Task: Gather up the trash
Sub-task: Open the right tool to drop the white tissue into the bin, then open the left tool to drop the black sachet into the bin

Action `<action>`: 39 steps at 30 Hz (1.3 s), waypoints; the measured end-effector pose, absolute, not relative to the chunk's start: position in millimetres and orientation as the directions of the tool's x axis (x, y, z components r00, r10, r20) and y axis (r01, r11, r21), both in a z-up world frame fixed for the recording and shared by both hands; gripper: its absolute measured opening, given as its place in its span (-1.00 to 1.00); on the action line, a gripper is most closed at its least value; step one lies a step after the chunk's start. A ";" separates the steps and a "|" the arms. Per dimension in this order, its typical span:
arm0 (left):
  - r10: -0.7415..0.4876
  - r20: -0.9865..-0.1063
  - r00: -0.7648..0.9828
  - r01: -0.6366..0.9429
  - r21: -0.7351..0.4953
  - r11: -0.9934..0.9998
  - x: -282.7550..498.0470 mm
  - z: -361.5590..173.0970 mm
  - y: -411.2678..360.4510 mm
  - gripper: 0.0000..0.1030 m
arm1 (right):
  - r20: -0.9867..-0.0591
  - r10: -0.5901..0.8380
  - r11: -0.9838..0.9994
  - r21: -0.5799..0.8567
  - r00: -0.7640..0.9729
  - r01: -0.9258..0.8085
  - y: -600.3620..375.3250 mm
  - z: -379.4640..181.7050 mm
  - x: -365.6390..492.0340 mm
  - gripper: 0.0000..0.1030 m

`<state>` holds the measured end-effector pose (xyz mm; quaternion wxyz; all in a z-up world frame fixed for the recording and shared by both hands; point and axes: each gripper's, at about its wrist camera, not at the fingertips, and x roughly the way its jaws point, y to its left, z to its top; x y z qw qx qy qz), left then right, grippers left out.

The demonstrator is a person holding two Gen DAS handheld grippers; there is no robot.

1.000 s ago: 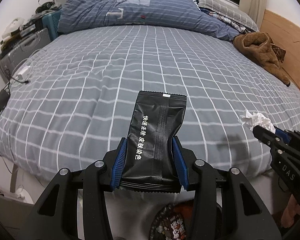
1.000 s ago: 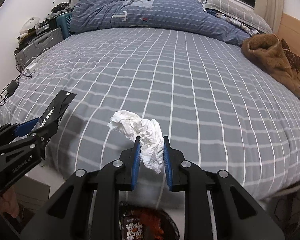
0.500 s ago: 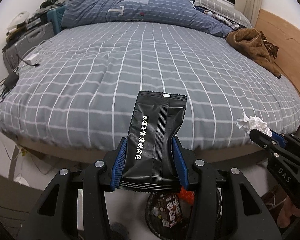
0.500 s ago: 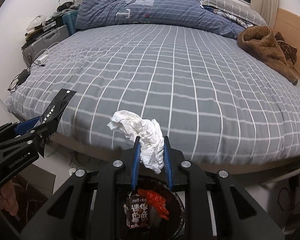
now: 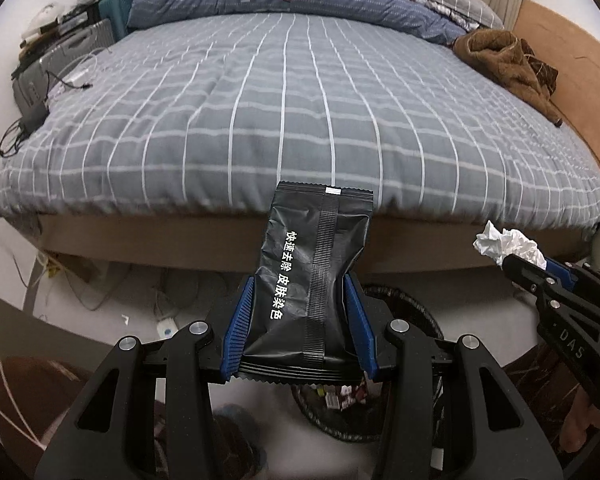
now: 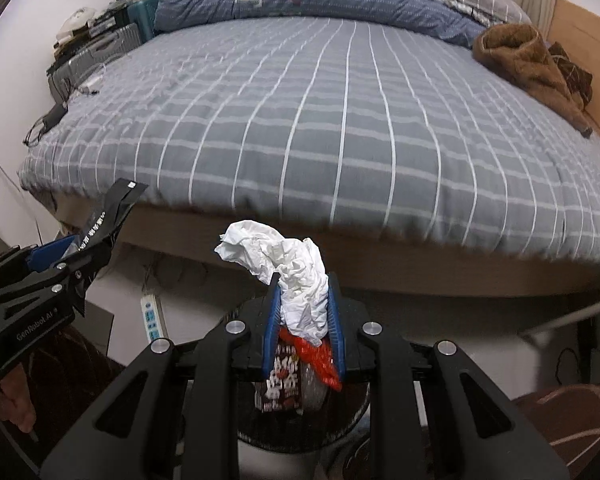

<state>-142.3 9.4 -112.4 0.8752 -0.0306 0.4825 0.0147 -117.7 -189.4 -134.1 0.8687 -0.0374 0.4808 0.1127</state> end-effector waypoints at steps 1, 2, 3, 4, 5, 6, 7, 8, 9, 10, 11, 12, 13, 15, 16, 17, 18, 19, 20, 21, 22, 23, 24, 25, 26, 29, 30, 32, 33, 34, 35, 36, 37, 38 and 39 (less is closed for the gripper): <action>-0.004 -0.852 0.524 -0.056 -0.038 0.998 -145.0 -116.6 8.9 -0.14 | -0.853 0.159 0.972 0.047 0.497 -0.230 -189.0 -138.6 -119.7 -0.60; -0.005 -0.858 0.513 -0.055 -0.038 0.998 -147.4 -120.8 8.5 -0.14 | -0.861 0.160 0.972 0.051 0.483 -0.231 -188.2 -143.2 -121.4 -0.60; -0.006 -0.863 0.505 -0.055 -0.039 0.998 -148.6 -124.5 8.6 -0.14 | -0.872 0.157 0.972 0.052 0.464 -0.230 -187.8 -149.9 -123.0 -0.60; -0.005 -0.869 0.494 -0.056 -0.037 0.998 -149.7 -129.0 8.9 -0.14 | -0.880 0.152 0.972 0.050 0.451 -0.229 -187.1 -154.5 -123.4 -0.60; -0.002 -0.873 0.488 -0.055 -0.034 0.998 -150.2 -132.0 9.6 -0.14 | -0.890 0.146 0.971 0.047 0.432 -0.233 -185.9 -161.8 -123.9 -0.60; 0.004 -0.876 0.482 -0.056 -0.027 0.998 -150.6 -136.4 10.4 -0.14 | -0.896 0.142 0.971 0.044 0.422 -0.233 -185.6 -167.0 -123.9 -0.60; 0.009 -0.879 0.476 -0.057 -0.021 0.998 -149.6 -140.2 12.0 -0.14 | -0.903 0.137 0.971 0.041 0.408 -0.235 -184.3 -173.6 -123.5 -0.60; 0.013 -0.884 0.468 -0.058 -0.016 0.998 -150.2 -144.8 12.2 -0.14 | -0.913 0.131 0.971 0.038 0.387 -0.237 -182.5 -181.9 -123.2 -0.60; 0.017 -0.889 0.458 -0.060 -0.012 0.998 -149.9 -150.2 13.3 -0.14 | -0.924 0.125 0.971 0.040 0.361 -0.234 -181.3 -190.9 -122.0 -0.60; 0.019 -0.892 0.451 -0.061 -0.010 0.998 -149.4 -154.7 14.3 -0.14 | -0.934 0.123 0.972 0.045 0.336 -0.230 -180.1 -198.8 -120.6 -0.60; 0.021 -0.896 0.444 -0.062 -0.007 0.998 -148.6 -158.8 16.1 -0.14 | -0.939 0.124 0.972 0.049 0.322 -0.231 -178.7 -203.3 -119.6 -0.60; 0.026 -0.899 0.438 -0.066 -0.003 0.998 -148.3 -163.4 17.9 -0.14 | -0.942 0.124 0.971 0.050 0.312 -0.234 -176.0 -207.5 -118.4 -0.60; 0.026 -0.900 0.435 -0.068 -0.004 0.998 -147.9 -166.1 19.4 -0.14 | -0.945 0.118 0.970 0.044 0.306 -0.237 -172.6 -211.0 -117.1 -0.59; 0.029 -0.903 0.429 -0.073 -0.002 0.997 -147.7 -171.0 21.4 -0.14 | -0.948 0.119 0.969 0.045 0.295 -0.243 -167.8 -216.2 -114.7 -0.56; 0.035 -0.904 0.425 -0.075 0.003 0.997 -147.8 -173.7 22.9 -0.14 | -0.949 0.117 0.969 0.044 0.292 -0.244 -165.5 -218.8 -113.7 -0.56; 0.039 -0.906 0.421 -0.078 0.007 0.997 -148.1 -175.7 24.2 -0.14 | -0.951 0.110 0.969 0.037 0.290 -0.244 -162.9 -221.6 -112.5 -0.54; 0.042 -0.908 0.417 -0.083 0.008 0.997 -148.6 -177.7 26.1 -0.14 | -0.951 0.107 0.969 0.035 0.289 -0.245 -161.4 -223.8 -111.9 -0.51; 0.044 -0.910 0.412 -0.087 0.009 0.996 -149.3 -179.7 28.0 -0.14 | -0.951 0.106 0.969 0.034 0.289 -0.244 -160.4 -224.9 -111.4 -0.38; 0.047 -0.911 0.409 -0.089 0.011 0.996 -150.3 -181.5 29.1 -0.14 | -0.951 0.106 0.970 0.034 0.292 -0.242 -159.9 -225.1 -109.5 -0.24; 0.049 -0.912 0.407 -0.090 0.013 0.996 -150.6 -182.5 29.8 -0.14 | -0.948 0.108 0.970 0.035 0.300 -0.240 -159.8 -224.4 -109.5 -0.18; 0.050 -0.913 0.405 -0.089 0.015 0.996 -149.5 -183.2 28.8 -0.14 | -0.945 0.110 0.970 0.035 0.307 -0.240 -160.2 -223.5 -110.1 -0.08; 0.050 -0.913 0.404 -0.084 0.017 0.996 -149.1 -183.5 28.1 -0.14 | -0.943 0.109 0.971 0.033 0.314 -0.237 -160.6 -222.3 -110.4 0.04; 0.050 -0.913 0.404 -0.080 0.019 0.997 -149.0 -185.3 25.6 -0.14 | -0.941 0.106 0.972 0.030 0.321 -0.233 -160.3 -220.0 -108.9 0.11; 0.047 -0.915 0.401 -0.072 0.020 0.997 -147.7 -187.2 23.2 -0.14 | -0.939 0.103 0.973 0.027 0.329 -0.227 -162.5 -218.5 -108.6 0.23; 0.045 -0.916 0.399 -0.065 0.021 0.998 -146.8 -188.0 20.4 -0.14 | -0.937 0.099 0.975 0.024 0.334 -0.221 -164.7 -216.6 -107.1 0.33; 0.045 -0.918 0.394 -0.038 0.033 0.999 -143.3 -191.4 7.2 -0.14 | -0.931 0.092 0.979 0.020 0.352 -0.203 -176.7 -208.3 -104.6 0.55; 0.043 -0.919 0.391 -0.031 0.034 0.999 -142.0 -192.7 4.2 -0.14 | -0.927 0.081 0.983 0.013 0.366 -0.185 -184.0 -205.3 -103.8 0.59; 0.037 -0.922 0.384 -0.020 0.032 0.999 -139.1 -196.3 -5.1 -0.14 | -0.922 0.075 0.987 0.014 0.380 -0.161 -196.0 -201.0 -102.3 0.71; 0.028 -0.925 0.380 -0.015 0.024 1.000 -137.7 -197.7 -9.0 -0.14 | -0.919 0.071 0.990 0.016 0.388 -0.142 -203.8 -198.6 -102.4 0.73; 0.017 -0.926 0.376 -0.007 0.016 1.000 -135.5 -199.3 -14.9 -0.14 | -0.916 0.064 0.992 0.014 0.397 -0.126 -211.4 -196.6 -103.5 0.79; 0.013 -0.927 0.375 0.001 0.014 1.000 -133.8 -200.1 -19.8 -0.14 | -0.912 0.057 0.993 0.011 0.405 -0.114 -215.6 -195.6 -104.6 0.83; 0.008 -0.927 0.374 0.011 0.013 1.000 -131.3 -200.8 -24.8 -0.14 | -0.908 0.047 0.995 0.005 0.417 -0.102 -222.8 -193.4 -105.3 0.83; -0.004 -0.928 0.371 0.027 0.007 1.000 -127.9 -202.1 -32.8 -0.14 | -0.905 0.041 0.996 0.001 0.424 -0.094 -228.7 -192.1 -106.3 0.84; -0.009 -0.929 0.370 0.034 0.004 0.999 -126.4 -202.5 -36.2 -0.14 | -0.901 0.035 0.997 -0.001 0.432 -0.084 -236.5 -190.4 -107.1 0.85; -0.014 -0.929 0.370 0.044 0.002 0.999 -124.5 -203.3 -41.9 -0.14 | -0.899 0.029 0.997 -0.005 0.437 -0.076 -243.2 -189.7 -108.6 0.85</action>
